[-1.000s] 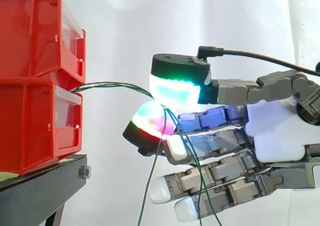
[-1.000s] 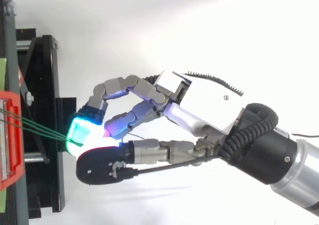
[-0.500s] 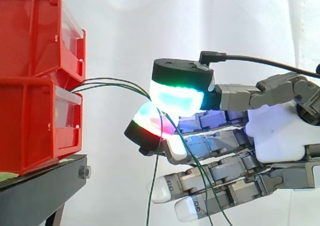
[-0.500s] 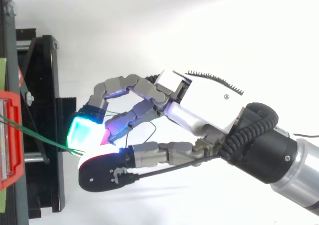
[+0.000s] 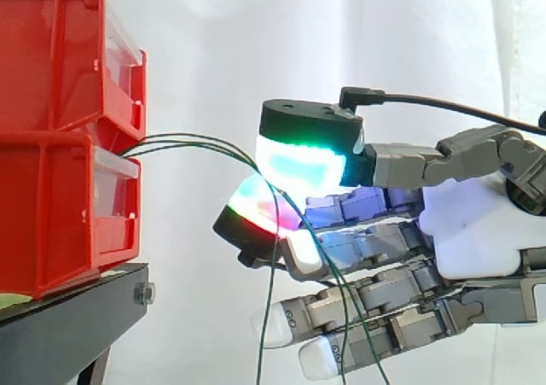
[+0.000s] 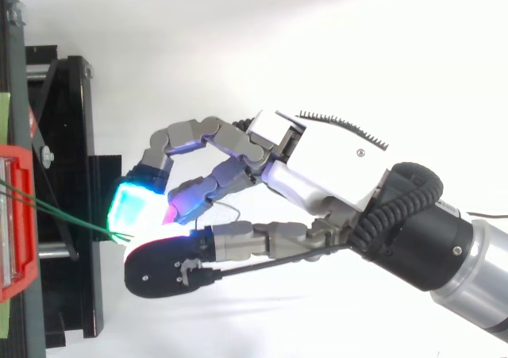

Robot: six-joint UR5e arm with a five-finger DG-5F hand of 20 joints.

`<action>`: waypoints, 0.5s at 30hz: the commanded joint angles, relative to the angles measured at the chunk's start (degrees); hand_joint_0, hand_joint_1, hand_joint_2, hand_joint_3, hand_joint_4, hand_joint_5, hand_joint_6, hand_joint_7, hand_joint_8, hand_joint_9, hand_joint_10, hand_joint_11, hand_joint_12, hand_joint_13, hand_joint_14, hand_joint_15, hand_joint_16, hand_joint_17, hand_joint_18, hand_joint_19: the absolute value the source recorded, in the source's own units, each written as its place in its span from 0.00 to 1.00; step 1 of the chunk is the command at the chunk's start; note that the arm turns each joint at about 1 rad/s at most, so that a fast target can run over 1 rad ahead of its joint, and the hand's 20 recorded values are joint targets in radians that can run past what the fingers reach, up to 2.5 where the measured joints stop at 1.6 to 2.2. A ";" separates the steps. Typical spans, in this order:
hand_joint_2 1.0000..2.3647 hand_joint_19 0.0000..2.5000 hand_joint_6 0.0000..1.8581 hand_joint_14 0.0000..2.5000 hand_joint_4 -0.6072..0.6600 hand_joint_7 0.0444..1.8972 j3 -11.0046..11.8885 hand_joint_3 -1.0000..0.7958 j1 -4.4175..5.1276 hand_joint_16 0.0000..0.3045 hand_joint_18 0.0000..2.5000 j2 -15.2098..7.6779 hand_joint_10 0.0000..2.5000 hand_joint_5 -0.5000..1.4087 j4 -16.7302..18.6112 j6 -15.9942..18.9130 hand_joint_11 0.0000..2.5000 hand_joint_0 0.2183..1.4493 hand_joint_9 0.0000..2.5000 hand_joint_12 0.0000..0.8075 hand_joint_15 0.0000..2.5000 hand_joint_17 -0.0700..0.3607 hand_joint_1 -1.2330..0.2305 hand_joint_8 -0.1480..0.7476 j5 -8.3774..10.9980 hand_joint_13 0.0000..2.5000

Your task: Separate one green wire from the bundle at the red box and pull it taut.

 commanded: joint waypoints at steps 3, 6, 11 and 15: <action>0.01 0.15 0.43 0.01 0.54 0.58 -0.01 0.38 0.00 0.15 0.32 0.00 0.01 0.18 0.00 0.00 0.31 0.31 0.47 0.45 0.15 0.41 0.44 0.44 0.00 0.35; 0.01 0.16 0.42 0.01 0.56 0.58 -0.01 0.39 0.00 0.15 0.32 0.00 0.01 0.18 0.00 0.00 0.31 0.31 0.47 0.46 0.16 0.41 0.47 0.45 0.00 0.35; 0.01 0.15 0.41 0.01 0.57 0.59 -0.01 0.38 0.00 0.15 0.32 0.00 0.01 0.19 0.00 -0.09 0.31 0.31 0.48 0.46 0.16 0.41 0.52 0.45 -0.08 0.35; 0.01 0.16 0.40 0.01 0.58 0.60 -0.01 0.34 -0.09 0.16 0.32 0.00 0.01 0.19 0.00 -0.09 0.31 0.30 0.49 0.46 0.16 0.41 0.53 0.46 -0.08 0.36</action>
